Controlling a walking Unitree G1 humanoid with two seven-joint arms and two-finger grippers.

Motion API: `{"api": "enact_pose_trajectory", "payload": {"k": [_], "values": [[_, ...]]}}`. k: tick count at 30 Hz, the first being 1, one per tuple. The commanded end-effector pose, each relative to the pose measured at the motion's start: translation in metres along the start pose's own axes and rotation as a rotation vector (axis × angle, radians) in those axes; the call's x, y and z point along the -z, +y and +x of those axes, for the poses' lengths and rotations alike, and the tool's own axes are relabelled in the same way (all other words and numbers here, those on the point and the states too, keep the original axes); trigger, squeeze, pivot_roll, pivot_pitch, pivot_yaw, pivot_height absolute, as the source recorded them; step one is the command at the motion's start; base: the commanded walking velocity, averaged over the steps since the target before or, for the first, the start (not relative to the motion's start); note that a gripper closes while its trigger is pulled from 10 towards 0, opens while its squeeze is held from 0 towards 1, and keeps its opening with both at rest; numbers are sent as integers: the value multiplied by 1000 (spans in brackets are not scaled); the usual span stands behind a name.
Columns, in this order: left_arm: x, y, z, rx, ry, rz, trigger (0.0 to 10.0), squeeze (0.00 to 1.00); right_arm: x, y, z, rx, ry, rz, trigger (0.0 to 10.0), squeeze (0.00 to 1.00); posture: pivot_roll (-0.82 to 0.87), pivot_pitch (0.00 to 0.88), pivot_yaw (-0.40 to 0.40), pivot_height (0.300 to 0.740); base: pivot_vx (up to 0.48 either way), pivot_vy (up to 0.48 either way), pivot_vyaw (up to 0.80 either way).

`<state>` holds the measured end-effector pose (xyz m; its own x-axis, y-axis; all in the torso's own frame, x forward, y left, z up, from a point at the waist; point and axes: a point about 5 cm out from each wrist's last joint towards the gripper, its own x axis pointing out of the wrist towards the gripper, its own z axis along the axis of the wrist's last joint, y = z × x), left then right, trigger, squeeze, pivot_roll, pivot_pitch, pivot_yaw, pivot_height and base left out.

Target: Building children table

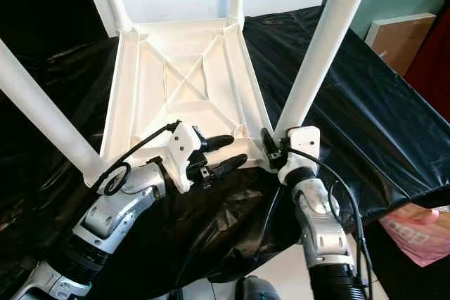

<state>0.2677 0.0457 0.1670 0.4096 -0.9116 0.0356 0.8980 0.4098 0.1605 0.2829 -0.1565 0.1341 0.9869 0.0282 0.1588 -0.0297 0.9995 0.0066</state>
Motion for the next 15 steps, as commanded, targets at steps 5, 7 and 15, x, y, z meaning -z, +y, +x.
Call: {"api": "enact_pose_trajectory", "payload": {"k": [5, 7, 15], "values": [[2, -7, 0, 97, 17, 16, 10000, 0, 23, 15, -7, 229, 152, -40, 10000, 0, -23, 132, -25, 740, 0, 0, 0], [2, -7, 0, 98, 17, 15, 10000, 0, 21, 13, -7, 222, 137, -45, 10000, 0, -28, 134, -23, 740, 0, 0, 0], [3, -6, 1, 100, 20, 18, 10000, 0, 14, 5, -8, 227, 91, -46, 10000, 1000, -31, 134, -21, 740, 0, 0, 0]]}}
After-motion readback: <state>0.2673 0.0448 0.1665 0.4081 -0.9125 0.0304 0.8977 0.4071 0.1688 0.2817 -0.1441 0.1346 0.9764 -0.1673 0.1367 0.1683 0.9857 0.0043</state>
